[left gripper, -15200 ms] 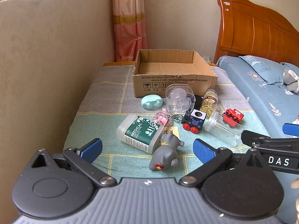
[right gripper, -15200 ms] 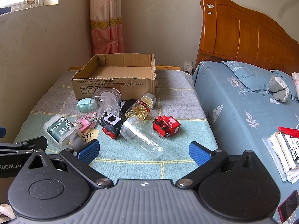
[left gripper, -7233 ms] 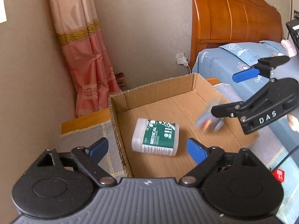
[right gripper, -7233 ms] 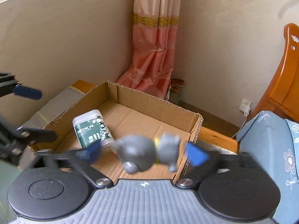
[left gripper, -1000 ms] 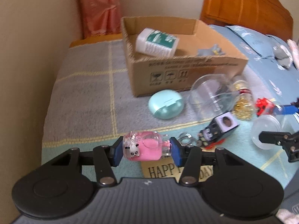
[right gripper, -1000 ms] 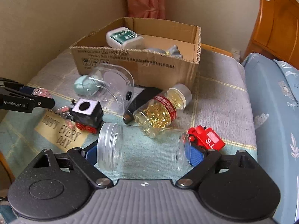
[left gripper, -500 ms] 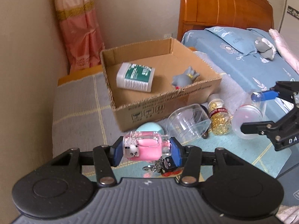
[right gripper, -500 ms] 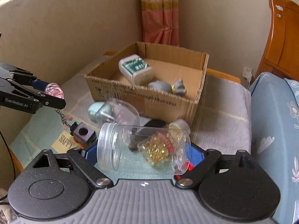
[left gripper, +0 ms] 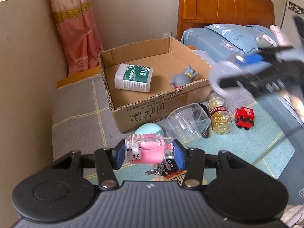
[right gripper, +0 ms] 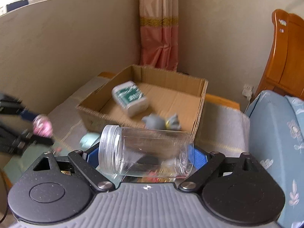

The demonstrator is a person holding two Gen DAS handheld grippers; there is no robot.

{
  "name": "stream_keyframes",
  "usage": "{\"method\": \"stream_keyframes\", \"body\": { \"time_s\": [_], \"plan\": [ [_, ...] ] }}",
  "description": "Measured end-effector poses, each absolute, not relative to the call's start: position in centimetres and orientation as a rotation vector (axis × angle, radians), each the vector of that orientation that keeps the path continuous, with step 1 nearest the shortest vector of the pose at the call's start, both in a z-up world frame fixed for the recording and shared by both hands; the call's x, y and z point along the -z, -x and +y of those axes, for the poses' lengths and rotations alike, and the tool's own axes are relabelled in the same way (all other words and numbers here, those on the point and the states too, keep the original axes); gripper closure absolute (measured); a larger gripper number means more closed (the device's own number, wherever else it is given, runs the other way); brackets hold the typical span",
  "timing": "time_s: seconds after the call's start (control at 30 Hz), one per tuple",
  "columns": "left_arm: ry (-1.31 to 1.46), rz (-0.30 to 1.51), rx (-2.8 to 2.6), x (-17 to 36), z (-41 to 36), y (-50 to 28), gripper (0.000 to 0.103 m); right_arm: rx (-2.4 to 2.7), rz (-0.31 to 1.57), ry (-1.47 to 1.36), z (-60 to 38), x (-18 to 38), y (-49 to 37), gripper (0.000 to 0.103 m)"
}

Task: Organize rigid objects
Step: 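Carry the clear jar into the box and open right gripper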

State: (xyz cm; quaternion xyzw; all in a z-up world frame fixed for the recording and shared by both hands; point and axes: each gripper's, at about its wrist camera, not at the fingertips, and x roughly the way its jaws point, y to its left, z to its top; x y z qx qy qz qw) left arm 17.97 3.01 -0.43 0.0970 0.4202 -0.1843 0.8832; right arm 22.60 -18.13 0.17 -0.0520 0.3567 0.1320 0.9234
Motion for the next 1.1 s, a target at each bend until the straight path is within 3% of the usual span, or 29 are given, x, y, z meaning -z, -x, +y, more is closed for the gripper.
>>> {"method": "stream_keyframes", "body": {
  "time_s": [0.7,0.73,1.1],
  "plan": [
    [-0.191,0.882,0.388,0.4,3.6,-19.0,0.053,-0.237,0.742,0.191,-14.9,0.2,-33.5,0.006],
    [-0.194,0.881,0.388,0.4,3.6,-19.1,0.053,-0.243,0.737,0.189,-14.9,0.1,-33.5,0.000],
    [-0.203,0.885,0.386,0.2,3.4,-19.3,0.053,-0.431,0.677,0.240,-13.9,-0.8,-28.6,0.000]
  ]
}}
